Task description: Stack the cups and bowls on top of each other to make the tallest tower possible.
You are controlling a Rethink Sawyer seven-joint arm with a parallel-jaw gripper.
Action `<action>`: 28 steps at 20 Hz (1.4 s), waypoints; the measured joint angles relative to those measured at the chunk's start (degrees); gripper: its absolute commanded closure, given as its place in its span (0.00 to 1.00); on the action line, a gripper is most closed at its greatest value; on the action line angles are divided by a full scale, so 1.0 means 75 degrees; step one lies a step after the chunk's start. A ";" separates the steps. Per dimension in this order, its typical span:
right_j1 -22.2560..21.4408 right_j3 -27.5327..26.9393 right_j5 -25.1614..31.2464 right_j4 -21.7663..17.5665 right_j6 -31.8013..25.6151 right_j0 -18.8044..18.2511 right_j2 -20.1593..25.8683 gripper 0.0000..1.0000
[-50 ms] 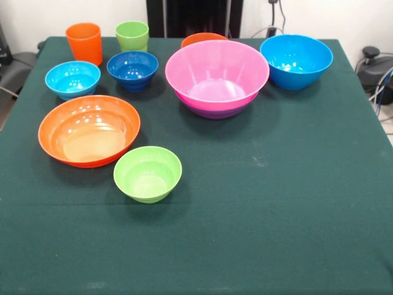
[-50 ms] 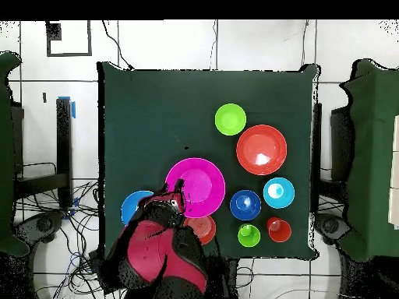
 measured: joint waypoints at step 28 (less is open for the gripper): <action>0.1285 0.1402 0.0052 0.0975 0.0000 -0.5996 0.5520 0.00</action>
